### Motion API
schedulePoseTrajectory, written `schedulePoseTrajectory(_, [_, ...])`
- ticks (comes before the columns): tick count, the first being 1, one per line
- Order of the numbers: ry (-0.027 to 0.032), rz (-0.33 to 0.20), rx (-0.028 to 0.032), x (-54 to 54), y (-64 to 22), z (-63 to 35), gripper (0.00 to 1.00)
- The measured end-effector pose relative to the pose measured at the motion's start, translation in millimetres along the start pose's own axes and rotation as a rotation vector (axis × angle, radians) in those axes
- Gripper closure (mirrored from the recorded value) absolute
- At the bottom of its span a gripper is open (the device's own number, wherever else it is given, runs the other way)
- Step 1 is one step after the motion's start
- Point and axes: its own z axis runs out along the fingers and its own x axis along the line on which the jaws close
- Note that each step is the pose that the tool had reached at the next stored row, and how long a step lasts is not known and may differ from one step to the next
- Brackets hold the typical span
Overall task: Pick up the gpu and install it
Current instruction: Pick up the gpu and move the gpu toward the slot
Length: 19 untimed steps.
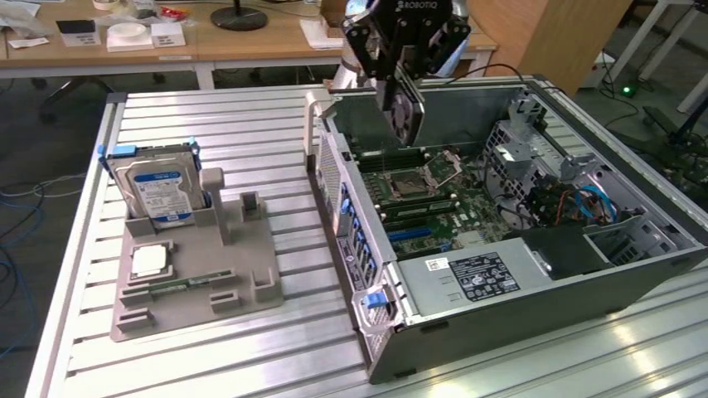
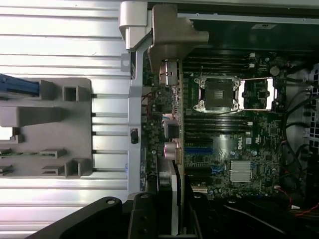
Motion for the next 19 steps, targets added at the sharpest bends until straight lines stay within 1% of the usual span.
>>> schedulePoseTrajectory(3, [0.0, 0.0, 0.0, -5.3, 0.0, 0.2, 0.72])
schedulePoseTrajectory(9, [-0.0001, 0.0, 0.0, -21.6, 0.0, 0.8, 0.72])
schedulePoseTrajectory(12, [-0.0001, 0.004, 0.0001, -27.5, 0.0, 1.1, 0.72])
schedulePoseTrajectory(15, [-0.0003, 0.015, 0.0002, -31.1, 0.1, 1.5, 0.72])
schedulePoseTrajectory(19, [-0.0003, 0.017, 0.0004, -39.8, 0.1, 1.8, 0.72])
